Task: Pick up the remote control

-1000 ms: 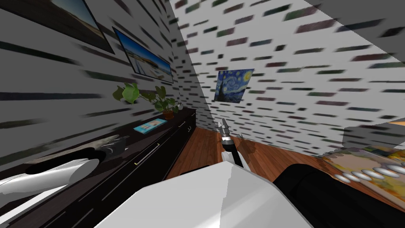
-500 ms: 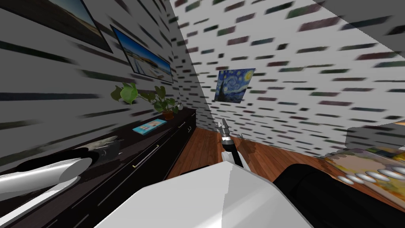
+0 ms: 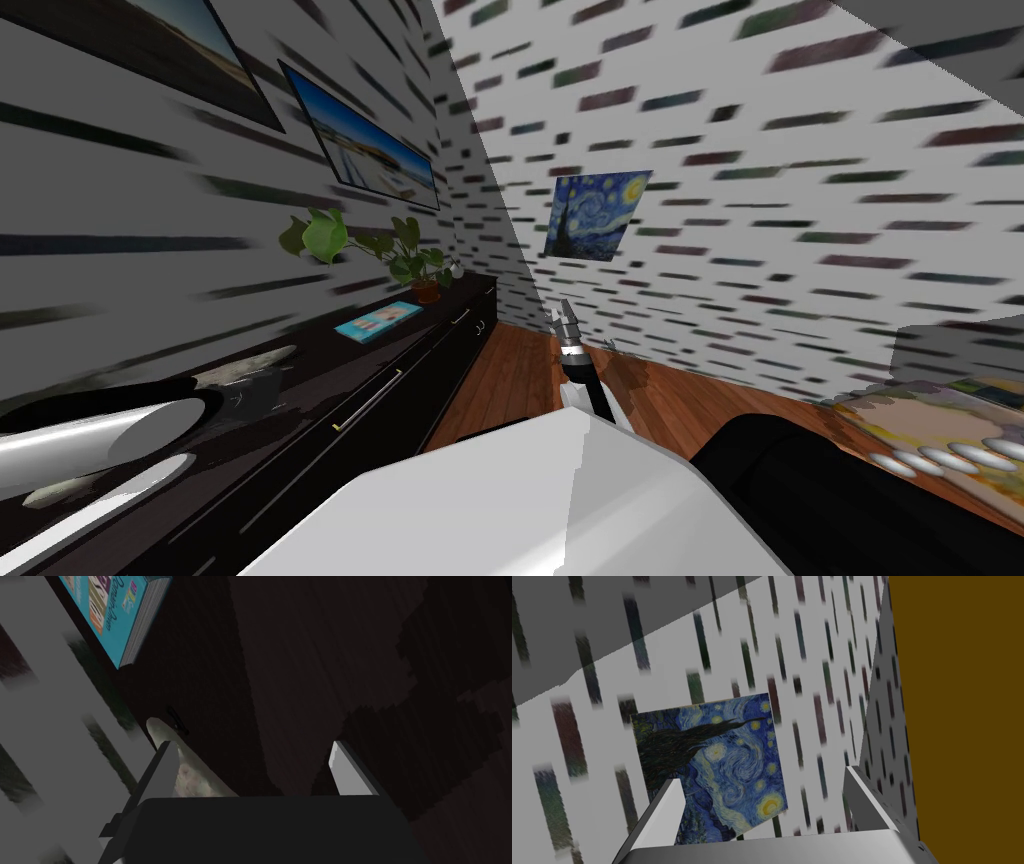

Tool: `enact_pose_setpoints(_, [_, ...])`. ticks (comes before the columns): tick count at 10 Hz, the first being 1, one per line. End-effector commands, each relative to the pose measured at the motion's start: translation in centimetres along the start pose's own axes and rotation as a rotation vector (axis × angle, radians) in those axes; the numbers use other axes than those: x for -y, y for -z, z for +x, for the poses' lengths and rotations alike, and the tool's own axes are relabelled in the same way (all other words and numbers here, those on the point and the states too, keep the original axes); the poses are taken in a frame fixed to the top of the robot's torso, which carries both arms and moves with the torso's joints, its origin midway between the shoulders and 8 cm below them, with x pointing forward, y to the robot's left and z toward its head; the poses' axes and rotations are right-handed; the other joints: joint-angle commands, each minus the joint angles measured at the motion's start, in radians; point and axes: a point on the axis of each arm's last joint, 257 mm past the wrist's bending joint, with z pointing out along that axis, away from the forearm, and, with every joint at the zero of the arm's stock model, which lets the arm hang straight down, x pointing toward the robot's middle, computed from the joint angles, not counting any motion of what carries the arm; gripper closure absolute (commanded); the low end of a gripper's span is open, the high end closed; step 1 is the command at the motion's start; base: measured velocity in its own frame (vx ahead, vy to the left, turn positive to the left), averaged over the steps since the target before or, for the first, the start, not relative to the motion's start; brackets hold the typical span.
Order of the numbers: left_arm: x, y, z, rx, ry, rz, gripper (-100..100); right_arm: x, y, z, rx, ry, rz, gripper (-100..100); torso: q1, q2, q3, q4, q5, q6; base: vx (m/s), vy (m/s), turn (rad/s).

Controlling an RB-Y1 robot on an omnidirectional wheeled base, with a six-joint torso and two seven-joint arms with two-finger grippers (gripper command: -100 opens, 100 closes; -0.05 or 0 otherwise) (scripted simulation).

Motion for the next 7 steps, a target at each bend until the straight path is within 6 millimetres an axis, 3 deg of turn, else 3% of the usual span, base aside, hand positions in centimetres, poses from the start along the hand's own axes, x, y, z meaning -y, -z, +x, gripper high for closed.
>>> enact_pose_setpoints(1, [-1.1, 0.2, -0.8, 0.013, 0.02, -0.052, -100, 0.0, 0.0, 0.0, 0.0, 0.0, 0.0, 0, 0.0, 0.0, 0.0, 0.0, 0.0, 0.0, 0.044, 0.023, 0.022])
enact_pose_setpoints(2, [-1.3, 0.2, -0.8, 0.014, 0.021, -0.058, -100, 0.0, 0.0, 0.0, 0.0, 0.0, 0.0, 0, 0.0, 0.0, 0.0, 0.0, 0.0, 0.0, 0.02, 0.009, -0.004])
enact_pose_setpoints(5, [-3.3, 0.9, -3.3, 0.047, 0.105, -0.171, -100, 0.0, 0.0, 0.0, 0.0, 0.0, 0.0, 0, 0.0, 0.0, 0.0, 0.0, 0.0, 0.0, 0.043, 0.029, 0.037])
enact_pose_setpoints(7, [-4.3, 1.0, -3.4, 0.054, 0.105, -0.208, -100, 0.0, 0.0, 0.0, 0.0, 0.0, 0.0, 0, 0.001, -0.001, 0.0, 0.0, 0.0, 0.0, 0.034, 0.023, 0.014])
